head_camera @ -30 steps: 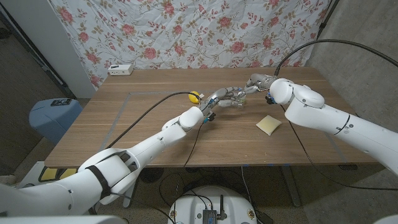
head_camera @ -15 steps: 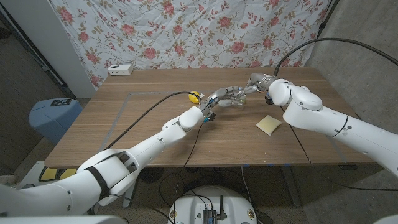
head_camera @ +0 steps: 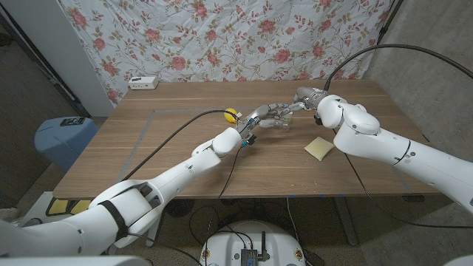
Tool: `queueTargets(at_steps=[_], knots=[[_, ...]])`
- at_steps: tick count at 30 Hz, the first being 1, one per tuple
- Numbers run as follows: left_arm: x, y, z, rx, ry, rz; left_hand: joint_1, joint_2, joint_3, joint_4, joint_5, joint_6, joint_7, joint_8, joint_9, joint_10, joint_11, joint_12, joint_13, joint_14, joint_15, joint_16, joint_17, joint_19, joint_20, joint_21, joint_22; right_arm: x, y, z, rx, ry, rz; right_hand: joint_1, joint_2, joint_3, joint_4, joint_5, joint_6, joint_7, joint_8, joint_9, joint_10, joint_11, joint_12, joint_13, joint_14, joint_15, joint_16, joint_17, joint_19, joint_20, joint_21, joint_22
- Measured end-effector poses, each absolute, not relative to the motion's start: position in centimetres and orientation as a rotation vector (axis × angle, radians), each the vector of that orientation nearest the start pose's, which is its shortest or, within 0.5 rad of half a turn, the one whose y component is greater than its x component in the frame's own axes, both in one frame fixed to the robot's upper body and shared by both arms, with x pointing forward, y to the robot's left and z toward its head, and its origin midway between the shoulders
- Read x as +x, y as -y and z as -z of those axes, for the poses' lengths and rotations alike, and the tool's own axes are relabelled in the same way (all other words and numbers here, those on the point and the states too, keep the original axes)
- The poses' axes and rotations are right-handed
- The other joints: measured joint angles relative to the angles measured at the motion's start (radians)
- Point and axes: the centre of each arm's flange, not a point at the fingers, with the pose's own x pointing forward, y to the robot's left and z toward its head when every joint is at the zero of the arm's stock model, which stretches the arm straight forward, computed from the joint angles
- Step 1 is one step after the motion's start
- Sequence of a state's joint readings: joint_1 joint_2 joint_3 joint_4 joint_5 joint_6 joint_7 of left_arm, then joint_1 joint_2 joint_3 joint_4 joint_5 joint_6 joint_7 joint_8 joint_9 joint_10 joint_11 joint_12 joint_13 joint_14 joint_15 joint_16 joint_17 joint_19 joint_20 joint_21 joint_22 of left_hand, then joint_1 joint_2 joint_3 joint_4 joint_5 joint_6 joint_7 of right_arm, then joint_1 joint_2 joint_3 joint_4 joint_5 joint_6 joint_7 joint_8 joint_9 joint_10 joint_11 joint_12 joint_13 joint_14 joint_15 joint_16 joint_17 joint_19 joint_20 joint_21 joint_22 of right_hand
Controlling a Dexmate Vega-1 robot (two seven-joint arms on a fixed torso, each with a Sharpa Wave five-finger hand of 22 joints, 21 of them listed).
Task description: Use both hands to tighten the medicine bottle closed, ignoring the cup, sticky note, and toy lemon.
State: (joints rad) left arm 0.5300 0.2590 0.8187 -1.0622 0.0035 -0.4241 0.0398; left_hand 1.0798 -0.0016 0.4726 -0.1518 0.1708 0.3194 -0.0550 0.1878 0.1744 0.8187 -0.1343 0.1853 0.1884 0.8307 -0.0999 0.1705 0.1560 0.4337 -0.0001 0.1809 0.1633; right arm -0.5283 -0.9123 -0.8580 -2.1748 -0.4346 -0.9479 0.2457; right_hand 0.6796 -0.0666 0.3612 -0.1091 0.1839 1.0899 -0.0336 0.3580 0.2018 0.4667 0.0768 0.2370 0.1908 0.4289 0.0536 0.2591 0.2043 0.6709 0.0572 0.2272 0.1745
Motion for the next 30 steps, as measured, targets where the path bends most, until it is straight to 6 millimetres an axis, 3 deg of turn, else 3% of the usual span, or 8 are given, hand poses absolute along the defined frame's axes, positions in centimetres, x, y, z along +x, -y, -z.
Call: queueTargets(at_steps=[5,6,21,30], knots=[[65.04,-2.78,1.41,0.645,0.804,0.538,0.001,0.001,0.000,0.000,0.000,0.000,0.000,0.000,0.000,0.000,0.000,0.003,0.000,0.000,0.000,0.000,0.000,0.000,0.000,0.000,0.000,54.56,19.40,-7.22,-1.400,0.277,0.088,-0.009,0.001,-0.008,0.000,0.000,0.020,0.010,0.008,0.001,0.011,0.000,0.000,0.000,0.010,0.000,0.000,0.000,0.003,-0.003,0.000,0.000],[65.01,-2.80,1.41,0.645,0.804,0.538,0.001,0.001,0.000,0.000,0.000,0.000,0.000,0.000,0.000,0.000,0.000,0.004,0.000,0.000,0.000,0.000,0.000,0.000,0.000,0.000,0.000,54.55,19.41,-7.23,-1.402,0.274,0.091,-0.009,0.001,-0.008,0.000,0.000,0.041,-0.008,0.009,0.001,0.012,0.001,0.000,0.000,0.011,0.000,0.000,0.000,0.003,-0.003,0.000,0.000],[64.89,-2.96,1.60,0.642,0.804,0.534,0.001,0.001,0.000,0.000,-0.001,-0.002,-0.002,0.000,0.000,-0.002,-0.002,0.004,0.000,0.000,0.000,0.000,0.000,-0.005,0.005,0.000,0.000,54.61,19.00,-7.13,-1.416,0.258,0.121,-0.037,0.005,-0.018,0.001,0.000,0.131,-0.030,0.026,-0.002,0.052,-0.005,0.000,0.000,0.025,-0.003,0.000,0.000,0.018,-0.007,0.000,0.000],[64.90,-3.01,1.74,0.639,0.803,0.531,0.001,0.001,0.004,-0.004,-0.002,-0.002,-0.002,0.000,0.000,-0.002,-0.002,0.003,0.000,0.000,0.000,0.000,0.000,-0.005,0.005,0.000,0.000,54.72,18.68,-7.05,-1.425,0.255,0.125,-0.040,0.001,-0.023,0.005,0.000,0.150,-0.027,0.027,-0.002,0.066,-0.005,0.000,0.000,0.032,-0.003,0.000,0.000,0.019,-0.008,0.000,0.000]])
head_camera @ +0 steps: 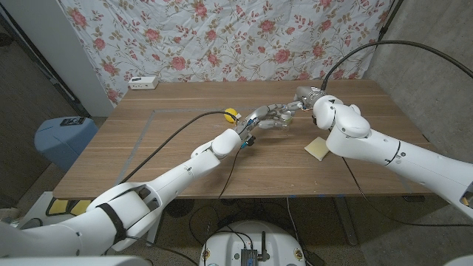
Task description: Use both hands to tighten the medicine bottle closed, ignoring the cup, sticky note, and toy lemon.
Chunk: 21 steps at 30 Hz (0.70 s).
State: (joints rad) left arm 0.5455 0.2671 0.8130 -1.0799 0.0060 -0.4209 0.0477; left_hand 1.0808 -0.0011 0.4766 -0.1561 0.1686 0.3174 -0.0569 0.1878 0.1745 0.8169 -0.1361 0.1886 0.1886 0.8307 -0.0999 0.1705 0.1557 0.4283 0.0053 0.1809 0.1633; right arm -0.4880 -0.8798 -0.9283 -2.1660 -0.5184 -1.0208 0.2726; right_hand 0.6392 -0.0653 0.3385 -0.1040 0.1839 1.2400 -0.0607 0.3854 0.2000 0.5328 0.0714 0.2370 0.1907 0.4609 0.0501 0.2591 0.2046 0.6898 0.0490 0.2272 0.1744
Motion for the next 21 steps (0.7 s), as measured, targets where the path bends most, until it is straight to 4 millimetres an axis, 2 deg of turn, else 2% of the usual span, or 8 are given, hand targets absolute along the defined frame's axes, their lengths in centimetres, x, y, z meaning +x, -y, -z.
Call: queueTargets(at_steps=[6,12,14,16,21], knots=[[64.90,-2.99,1.72,0.638,0.803,0.529,0.000,0.000,0.000,0.000,0.000,0.000,0.000,0.000,0.000,0.000,0.000,-0.001,0.000,0.000,0.000,0.000,0.000,0.000,0.000,0.000,0.000,54.72,18.91,-7.11,-1.428,0.242,0.138,-0.023,-0.004,-0.011,0.006,0.000,-0.026,0.000,-0.011,0.000,-0.001,0.000,-0.005,0.000,0.000,0.000,-0.004,0.000,0.000,0.000,0.000,0.000],[64.93,-3.01,1.77,0.638,0.803,0.529,0.000,0.000,0.000,0.000,-0.001,0.000,0.000,0.000,0.000,0.000,0.000,-0.003,-0.001,0.000,0.000,0.000,0.000,0.000,0.000,0.000,0.000,54.70,19.06,-7.09,-1.427,0.236,0.142,-0.061,-0.013,-0.028,0.016,0.000,-0.088,0.010,-0.045,0.000,-0.017,0.006,-0.018,0.000,-0.013,0.013,-0.012,0.000,-0.011,0.011,-0.007,0.000],[64.93,-3.01,1.78,0.638,0.803,0.529,0.000,0.000,0.000,0.000,-0.001,0.000,0.000,0.000,0.000,-0.002,-0.002,-0.001,-0.001,0.000,0.000,0.000,0.000,0.000,0.000,0.000,0.000,54.67,19.09,-7.09,-1.427,0.235,0.143,-0.070,-0.017,-0.033,0.021,0.000,-0.099,0.019,-0.052,0.000,-0.023,0.011,-0.020,0.000,-0.015,0.015,-0.019,0.000,-0.014,0.014,-0.013,0.000],[64.93,-3.00,1.77,0.639,0.803,0.529,0.000,0.000,0.000,0.000,-0.001,0.000,0.000,0.000,0.000,-0.002,-0.002,0.000,-0.001,0.000,0.000,0.000,0.000,0.000,0.000,0.000,0.000,54.62,19.14,-7.10,-1.427,0.235,0.143,-0.082,-0.016,-0.034,0.021,0.000,-0.110,0.016,-0.053,0.000,-0.026,0.010,-0.026,0.000,-0.018,0.018,-0.020,0.000,-0.016,0.016,-0.013,0.000],[64.93,-3.00,1.71,0.639,0.805,0.528,0.000,0.000,0.000,0.000,-0.001,0.000,0.000,0.000,0.000,-0.002,-0.002,0.000,-0.001,0.000,0.000,0.000,0.000,0.000,0.000,0.000,0.000,54.50,19.28,-7.12,-1.424,0.233,0.142,-0.107,-0.020,-0.046,0.025,0.000,-0.158,0.025,-0.078,0.002,-0.044,0.022,-0.034,0.003,-0.027,0.027,-0.028,0.000,-0.027,0.026,-0.020,0.005]])
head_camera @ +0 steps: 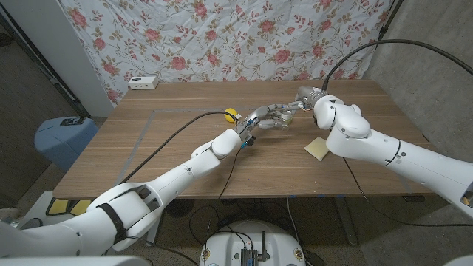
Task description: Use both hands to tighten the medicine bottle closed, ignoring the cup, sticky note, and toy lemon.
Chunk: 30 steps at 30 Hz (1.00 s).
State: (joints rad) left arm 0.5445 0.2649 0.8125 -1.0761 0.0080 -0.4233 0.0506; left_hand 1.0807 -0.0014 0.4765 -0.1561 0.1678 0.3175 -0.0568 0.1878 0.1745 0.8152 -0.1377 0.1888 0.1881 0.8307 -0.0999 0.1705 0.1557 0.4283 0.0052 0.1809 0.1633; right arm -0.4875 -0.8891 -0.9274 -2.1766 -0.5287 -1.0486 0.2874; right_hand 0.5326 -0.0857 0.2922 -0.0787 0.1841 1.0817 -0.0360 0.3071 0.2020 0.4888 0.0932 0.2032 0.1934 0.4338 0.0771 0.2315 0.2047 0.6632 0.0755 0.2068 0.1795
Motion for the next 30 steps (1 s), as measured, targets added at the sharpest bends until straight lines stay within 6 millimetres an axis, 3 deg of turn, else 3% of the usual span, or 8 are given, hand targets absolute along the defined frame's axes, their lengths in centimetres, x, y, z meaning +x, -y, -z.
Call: queueTargets(at_steps=[14,22,30], knots=[[64.92,-2.96,1.54,0.642,0.809,0.532,-0.003,-0.003,-0.001,-0.001,0.000,0.000,0.000,0.000,0.000,0.000,0.000,0.000,0.001,0.000,0.000,0.000,0.000,-0.006,-0.005,0.000,0.000,54.21,19.57,-7.18,-1.417,0.219,0.115,-0.054,-0.017,-0.026,0.010,0.006,-0.152,0.027,-0.060,0.021,-0.064,0.023,-0.018,0.000,-0.040,0.028,-0.024,0.000,-0.035,0.023,-0.008,0.000],[64.96,-2.91,1.45,0.645,0.810,0.537,-0.006,-0.006,-0.001,-0.001,0.000,0.000,-0.011,0.000,0.000,0.000,0.000,-0.001,0.001,0.000,0.000,0.000,0.000,-0.005,-0.005,0.000,0.002,53.96,19.70,-7.44,-1.419,0.216,0.096,-0.063,-0.018,-0.032,0.004,0.006,-0.258,0.039,-0.095,0.033,-0.127,0.045,-0.022,0.004,-0.083,0.054,-0.036,-0.004,-0.074,0.038,-0.015,0.000],[64.98,-2.90,1.44,0.646,0.810,0.538,-0.006,-0.006,-0.001,-0.001,0.000,0.000,-0.011,0.000,0.000,0.000,0.000,-0.002,0.001,0.000,0.000,0.000,0.000,-0.005,-0.005,0.000,0.002,53.64,20.01,-7.98,-1.418,0.220,0.081,-0.063,-0.018,-0.027,-0.008,0.012,-0.349,0.045,-0.112,0.042,-0.175,0.064,-0.022,0.005,-0.119,0.082,-0.044,-0.005,-0.112,0.061,-0.019,-0.003]])
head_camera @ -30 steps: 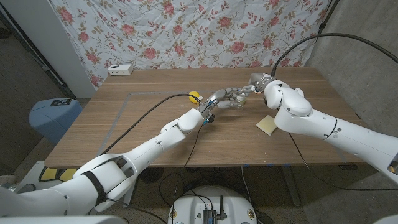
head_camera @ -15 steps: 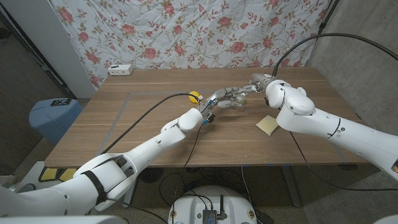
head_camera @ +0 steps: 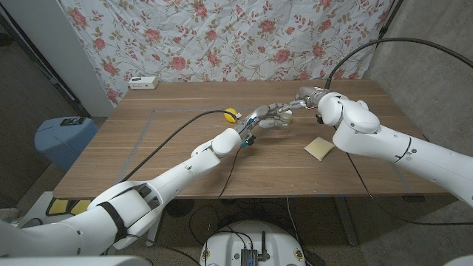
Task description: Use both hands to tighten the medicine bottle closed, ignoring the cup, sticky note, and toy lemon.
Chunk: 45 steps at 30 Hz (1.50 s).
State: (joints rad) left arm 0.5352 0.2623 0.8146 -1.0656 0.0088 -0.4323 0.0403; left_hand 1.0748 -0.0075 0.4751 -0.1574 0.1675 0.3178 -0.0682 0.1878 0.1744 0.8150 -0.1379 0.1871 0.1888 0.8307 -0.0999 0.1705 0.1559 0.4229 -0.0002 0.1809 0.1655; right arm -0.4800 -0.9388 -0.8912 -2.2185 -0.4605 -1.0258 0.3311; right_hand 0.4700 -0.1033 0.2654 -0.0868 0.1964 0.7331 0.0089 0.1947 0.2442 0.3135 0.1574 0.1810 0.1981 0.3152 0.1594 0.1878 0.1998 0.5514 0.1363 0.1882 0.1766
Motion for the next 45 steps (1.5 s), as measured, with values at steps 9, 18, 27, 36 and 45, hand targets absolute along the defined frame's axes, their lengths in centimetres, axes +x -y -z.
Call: queueTargets(at_steps=[9,18,27,36,45], knots=[[64.98,-2.89,1.45,0.646,0.809,0.539,0.005,0.000,0.000,0.000,0.003,0.000,0.000,0.000,0.000,0.000,0.000,0.002,0.000,0.000,0.000,0.000,0.000,0.000,0.000,0.000,0.000,53.35,20.02,-8.05,-1.410,0.210,0.020,0.043,0.026,0.020,-0.027,0.000,-0.081,-0.006,-0.008,0.000,-0.061,0.007,-0.004,0.000,-0.049,0.023,0.000,0.000,-0.040,0.022,-0.004,0.000],[64.94,-2.88,1.58,0.644,0.808,0.537,0.009,-0.001,0.000,0.000,0.003,0.000,0.000,0.000,0.000,0.002,0.002,0.002,-0.001,0.000,0.000,0.000,0.000,0.000,0.000,0.000,0.000,53.21,20.10,-8.38,-1.410,0.201,-0.017,0.101,0.040,0.049,-0.062,-0.004,-0.141,-0.005,-0.008,0.000,-0.115,0.011,-0.004,0.000,-0.085,0.025,0.000,-0.005,-0.064,0.022,-0.004,0.000],[64.94,-2.96,1.63,0.643,0.805,0.532,0.004,0.003,0.000,0.000,0.003,0.000,0.000,0.000,0.000,0.002,0.002,0.002,-0.001,0.000,0.000,0.000,0.000,0.000,0.000,0.000,0.000,53.29,19.91,-8.45,-1.415,0.182,-0.070,0.152,0.041,0.068,-0.081,-0.004,-0.162,-0.009,-0.008,-0.003,-0.139,0.011,-0.004,0.000,-0.089,0.017,0.000,-0.005,-0.058,0.009,0.001,0.000],[64.97,-3.01,1.62,0.644,0.803,0.531,0.002,0.006,0.000,0.000,0.003,0.000,0.000,0.000,0.000,0.002,0.002,0.000,0.000,0.000,0.000,0.000,0.000,0.000,0.000,0.000,0.000,53.44,19.75,-8.48,-1.426,0.169,-0.089,0.226,0.038,0.094,-0.099,-0.004,-0.163,-0.037,0.003,-0.007,-0.151,0.002,0.001,0.000,-0.089,0.017,0.000,-0.004,-0.061,0.012,0.001,0.000],[65.11,-3.03,1.48,0.648,0.801,0.532,0.002,0.005,0.003,0.003,0.001,0.000,0.000,0.000,0.000,0.002,0.002,0.002,0.000,0.000,0.000,0.000,0.000,0.000,0.000,0.000,0.000,53.61,19.65,-8.43,-1.434,0.166,-0.088,0.276,0.030,0.109,-0.100,-0.004,-0.145,-0.073,0.016,-0.007,-0.151,0.002,0.008,0.000,-0.089,0.017,0.005,-0.004,-0.058,0.009,0.004,0.000]])
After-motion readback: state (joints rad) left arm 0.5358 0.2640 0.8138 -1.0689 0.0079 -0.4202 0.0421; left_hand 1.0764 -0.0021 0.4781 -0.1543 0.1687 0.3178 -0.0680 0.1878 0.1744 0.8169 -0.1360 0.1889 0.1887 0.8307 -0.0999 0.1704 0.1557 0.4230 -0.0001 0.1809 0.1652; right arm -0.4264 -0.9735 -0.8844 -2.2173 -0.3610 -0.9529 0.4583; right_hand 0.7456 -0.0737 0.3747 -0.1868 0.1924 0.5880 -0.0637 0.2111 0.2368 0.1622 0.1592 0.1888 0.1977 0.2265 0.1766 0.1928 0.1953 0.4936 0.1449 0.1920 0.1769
